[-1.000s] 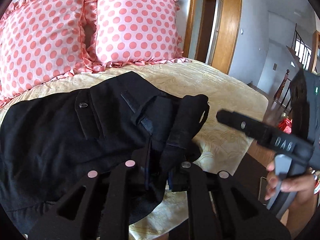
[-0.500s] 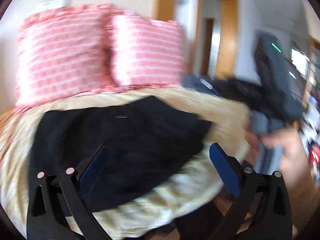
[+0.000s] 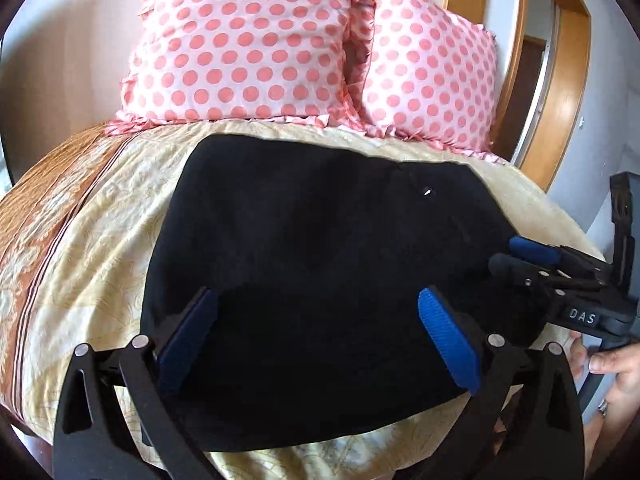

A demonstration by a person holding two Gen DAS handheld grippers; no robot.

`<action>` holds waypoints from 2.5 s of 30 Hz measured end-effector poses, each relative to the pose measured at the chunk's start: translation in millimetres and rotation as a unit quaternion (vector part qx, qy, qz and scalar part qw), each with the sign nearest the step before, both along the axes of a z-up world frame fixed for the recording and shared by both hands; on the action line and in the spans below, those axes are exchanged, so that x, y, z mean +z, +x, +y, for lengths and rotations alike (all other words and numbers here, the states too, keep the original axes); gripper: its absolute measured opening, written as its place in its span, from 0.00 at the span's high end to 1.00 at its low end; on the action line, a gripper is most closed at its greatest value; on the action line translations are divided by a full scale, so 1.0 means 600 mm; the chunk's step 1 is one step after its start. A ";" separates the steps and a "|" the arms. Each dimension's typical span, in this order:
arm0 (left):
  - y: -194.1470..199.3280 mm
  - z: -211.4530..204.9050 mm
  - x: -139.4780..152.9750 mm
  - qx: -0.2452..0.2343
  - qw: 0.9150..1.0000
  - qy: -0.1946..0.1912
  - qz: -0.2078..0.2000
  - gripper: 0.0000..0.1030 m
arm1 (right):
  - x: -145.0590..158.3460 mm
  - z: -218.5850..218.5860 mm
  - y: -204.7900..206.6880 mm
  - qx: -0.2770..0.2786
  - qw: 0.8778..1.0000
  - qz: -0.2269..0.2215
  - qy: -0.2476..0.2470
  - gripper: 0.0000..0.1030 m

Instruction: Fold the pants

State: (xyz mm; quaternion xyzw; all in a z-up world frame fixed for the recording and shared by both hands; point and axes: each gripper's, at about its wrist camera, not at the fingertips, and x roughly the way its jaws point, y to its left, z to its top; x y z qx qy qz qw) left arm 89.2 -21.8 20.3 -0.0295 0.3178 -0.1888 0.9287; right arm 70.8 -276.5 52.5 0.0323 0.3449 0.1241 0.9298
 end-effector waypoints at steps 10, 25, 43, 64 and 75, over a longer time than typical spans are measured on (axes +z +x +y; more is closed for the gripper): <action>0.166 0.014 0.051 -0.021 0.989 -0.086 0.117 0.02 | 0.040 -0.017 0.111 0.014 0.998 0.033 0.050 0.33; 0.144 0.053 0.052 -0.030 0.989 -0.085 0.120 0.02 | 0.038 -0.109 0.119 -0.021 0.988 0.071 0.139 0.35; 0.142 0.104 0.026 0.000 0.984 -0.098 0.147 0.02 | -0.022 -0.133 0.207 -0.009 0.979 0.154 0.134 0.54; 0.155 0.114 0.015 0.008 0.981 -0.108 0.158 0.02 | -0.001 -0.098 0.181 0.040 0.997 0.062 0.036 0.79; 0.200 0.127 0.019 -0.016 0.973 -0.148 0.176 0.04 | 0.015 -0.078 0.160 0.062 0.998 0.024 -0.008 0.82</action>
